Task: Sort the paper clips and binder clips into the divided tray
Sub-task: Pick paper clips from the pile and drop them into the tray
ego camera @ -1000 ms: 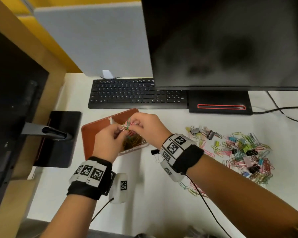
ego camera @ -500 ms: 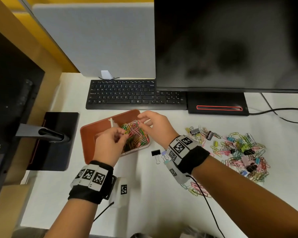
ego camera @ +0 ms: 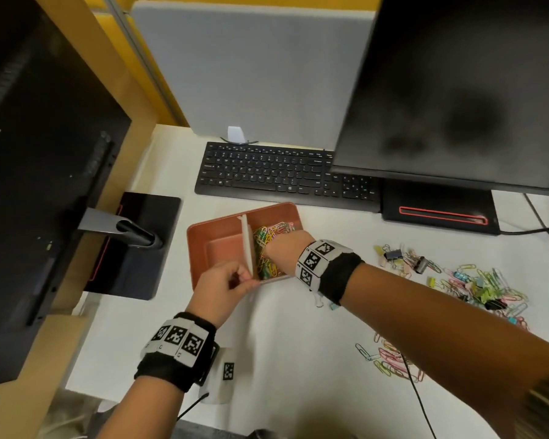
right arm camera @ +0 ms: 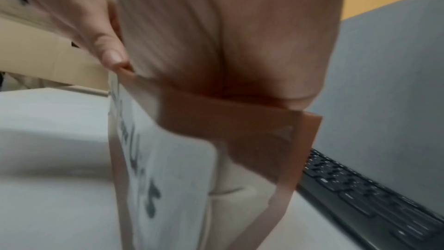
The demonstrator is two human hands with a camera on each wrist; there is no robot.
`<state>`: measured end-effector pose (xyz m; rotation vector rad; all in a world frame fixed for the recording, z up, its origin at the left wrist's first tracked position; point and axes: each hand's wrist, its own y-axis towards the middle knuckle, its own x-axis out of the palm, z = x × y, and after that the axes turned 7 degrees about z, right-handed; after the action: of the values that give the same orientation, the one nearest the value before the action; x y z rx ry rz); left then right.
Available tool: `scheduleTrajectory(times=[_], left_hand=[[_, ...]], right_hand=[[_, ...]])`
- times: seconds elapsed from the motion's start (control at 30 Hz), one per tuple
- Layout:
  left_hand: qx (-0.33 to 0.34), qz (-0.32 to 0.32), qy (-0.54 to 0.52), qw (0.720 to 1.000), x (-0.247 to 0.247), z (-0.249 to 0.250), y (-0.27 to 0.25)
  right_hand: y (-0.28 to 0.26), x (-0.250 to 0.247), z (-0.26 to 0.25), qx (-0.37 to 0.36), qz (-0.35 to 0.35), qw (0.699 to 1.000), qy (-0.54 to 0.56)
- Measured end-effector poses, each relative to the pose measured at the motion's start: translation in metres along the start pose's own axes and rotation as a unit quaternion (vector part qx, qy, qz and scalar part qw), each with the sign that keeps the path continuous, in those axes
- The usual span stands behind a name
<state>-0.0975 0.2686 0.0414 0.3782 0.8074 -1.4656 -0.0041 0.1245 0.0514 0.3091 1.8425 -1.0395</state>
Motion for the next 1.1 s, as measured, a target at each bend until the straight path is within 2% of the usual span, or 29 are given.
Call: scheduleTrajectory(times=[0.2, 0.53, 0.73, 0.83, 0.93, 1.0, 1.03, 1.1], left_hand=[[0.0, 0.017, -0.02, 1.0, 0.002, -0.003, 0.0], [0.013, 0.011, -0.027, 0.999, 0.003, -0.004, 0.002], [0.011, 0.027, -0.034, 0.999, 0.004, -0.002, 0.002], [0.017, 0.024, -0.031, 0.999, 0.005, -0.003, 0.002], [0.02, 0.019, -0.029, 0.999, 0.005, -0.005, 0.004], [0.028, 0.013, -0.03, 0.999, 0.005, -0.005, 0.004], [0.032, 0.011, -0.029, 0.999, 0.004, -0.005, 0.005], [0.034, 0.009, -0.024, 0.999, 0.004, -0.005, 0.005]], right_hand=[[0.019, 0.006, -0.005, 0.006, -0.007, 0.998, -0.06], [0.022, 0.009, 0.004, 0.085, 0.011, 0.994, 0.072], [0.03, 0.016, 0.0, 0.098, -0.012, 0.987, 0.128], [0.028, 0.016, 0.004, 0.107, 0.052, 0.976, 0.181], [0.026, 0.007, 0.009, 0.149, 0.099, 0.957, 0.228], [0.034, -0.007, 0.013, 0.152, 0.066, 0.961, 0.221], [0.039, -0.014, 0.015, 0.149, 0.039, 0.969, 0.192], [0.042, -0.02, 0.018, 0.138, 0.033, 0.981, 0.129]])
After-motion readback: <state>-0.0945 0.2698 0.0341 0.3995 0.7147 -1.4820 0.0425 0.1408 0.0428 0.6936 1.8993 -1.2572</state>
